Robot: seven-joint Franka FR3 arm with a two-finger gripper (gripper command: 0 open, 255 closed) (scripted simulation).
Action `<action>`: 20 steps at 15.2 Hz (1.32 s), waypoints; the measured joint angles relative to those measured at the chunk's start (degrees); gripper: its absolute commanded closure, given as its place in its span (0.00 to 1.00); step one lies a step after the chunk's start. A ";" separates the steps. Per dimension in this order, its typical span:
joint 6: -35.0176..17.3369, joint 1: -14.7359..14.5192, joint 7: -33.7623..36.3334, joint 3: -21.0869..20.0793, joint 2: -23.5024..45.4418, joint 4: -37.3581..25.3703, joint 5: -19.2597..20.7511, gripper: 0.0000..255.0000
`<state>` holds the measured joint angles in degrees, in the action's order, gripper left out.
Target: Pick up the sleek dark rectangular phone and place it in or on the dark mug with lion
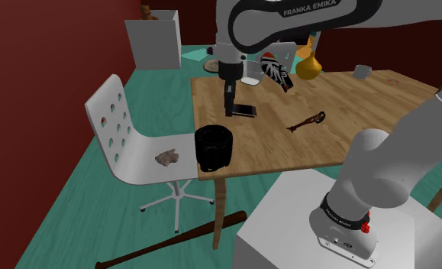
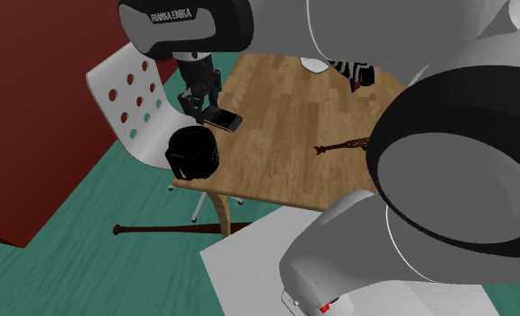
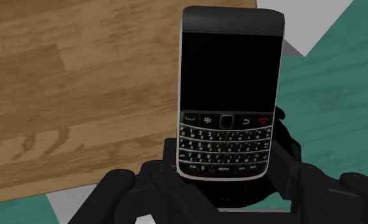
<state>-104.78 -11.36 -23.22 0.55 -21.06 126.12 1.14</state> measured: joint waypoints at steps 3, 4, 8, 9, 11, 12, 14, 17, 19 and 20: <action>0.08 -1.45 3.58 -2.48 4.02 -4.05 -0.81 1.00; -0.10 -1.78 4.48 -3.08 5.86 -5.75 -0.91 1.00; -0.74 -3.10 8.00 -5.31 10.88 -10.03 -1.13 1.00; -1.33 -3.15 8.13 -5.38 11.22 -9.78 -1.13 1.00; -2.59 -3.16 8.21 -5.42 11.85 -9.15 -1.09 1.00; -3.24 -3.14 8.20 -5.41 11.96 -8.62 -1.09 1.00; -4.95 -3.13 8.19 -5.40 12.28 -7.21 -1.06 1.00; -7.27 -3.13 8.23 -5.41 12.61 -5.22 -1.03 1.00; -8.87 -3.19 8.40 -5.51 12.84 -3.85 -1.02 1.00; -9.59 -3.15 8.32 -5.46 13.01 -3.29 -0.99 1.00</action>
<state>-114.37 -14.52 -14.91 -4.90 -8.05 122.83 0.15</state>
